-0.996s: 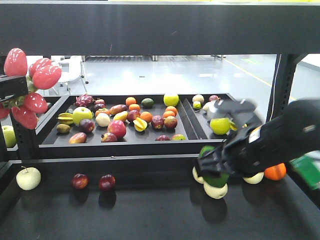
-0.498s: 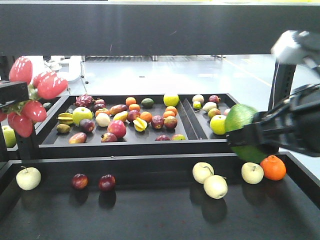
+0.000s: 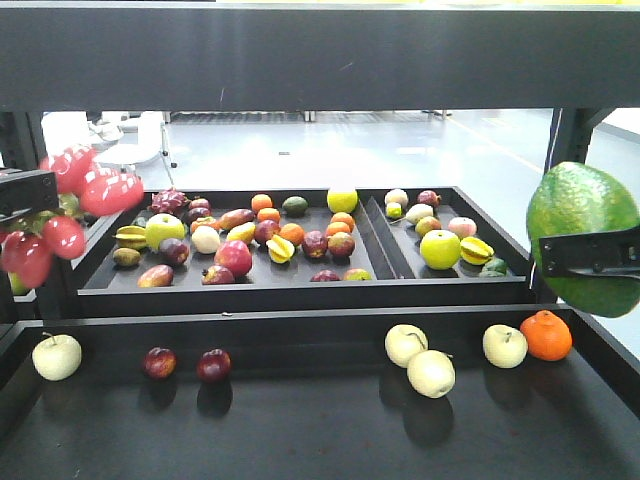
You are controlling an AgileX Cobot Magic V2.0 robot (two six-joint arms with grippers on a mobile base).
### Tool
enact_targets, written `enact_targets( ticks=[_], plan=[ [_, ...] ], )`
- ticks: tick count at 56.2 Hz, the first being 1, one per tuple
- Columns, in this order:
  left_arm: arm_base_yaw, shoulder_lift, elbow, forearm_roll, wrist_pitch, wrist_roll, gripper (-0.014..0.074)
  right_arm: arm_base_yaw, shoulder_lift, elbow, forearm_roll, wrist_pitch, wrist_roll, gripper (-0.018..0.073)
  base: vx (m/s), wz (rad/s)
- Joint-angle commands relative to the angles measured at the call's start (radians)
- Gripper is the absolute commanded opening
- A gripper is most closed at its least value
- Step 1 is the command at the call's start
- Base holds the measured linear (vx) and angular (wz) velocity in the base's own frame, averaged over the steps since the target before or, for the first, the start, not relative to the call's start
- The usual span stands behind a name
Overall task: Pick snacks and fruit into basket
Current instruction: 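Raise the lime with the right gripper clear of the shelf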
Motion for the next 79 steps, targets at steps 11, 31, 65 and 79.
enact_targets(
  ticks=[11, 31, 65, 79],
  plan=[
    [-0.005, -0.012, -0.029, -0.010, -0.048, -0.007, -0.0006, -0.003, -0.013, -0.027, -0.001, -0.081, -0.005, -0.0009, 0.00, 0.00],
    [-0.005, -0.012, -0.029, -0.010, -0.022, -0.006, -0.0006, -0.003, -0.012, -0.027, 0.002, -0.059, -0.005, -0.0008, 0.00, 0.00],
    [-0.005, -0.012, -0.029, -0.010, -0.022, -0.006, -0.0006, -0.003, -0.012, -0.027, 0.002, -0.059, -0.005, -0.0008, 0.00, 0.00],
    [-0.005, -0.012, -0.029, -0.010, -0.022, -0.006, -0.0006, -0.003, -0.012, -0.027, 0.002, -0.059, -0.005, -0.0008, 0.00, 0.00]
  ],
)
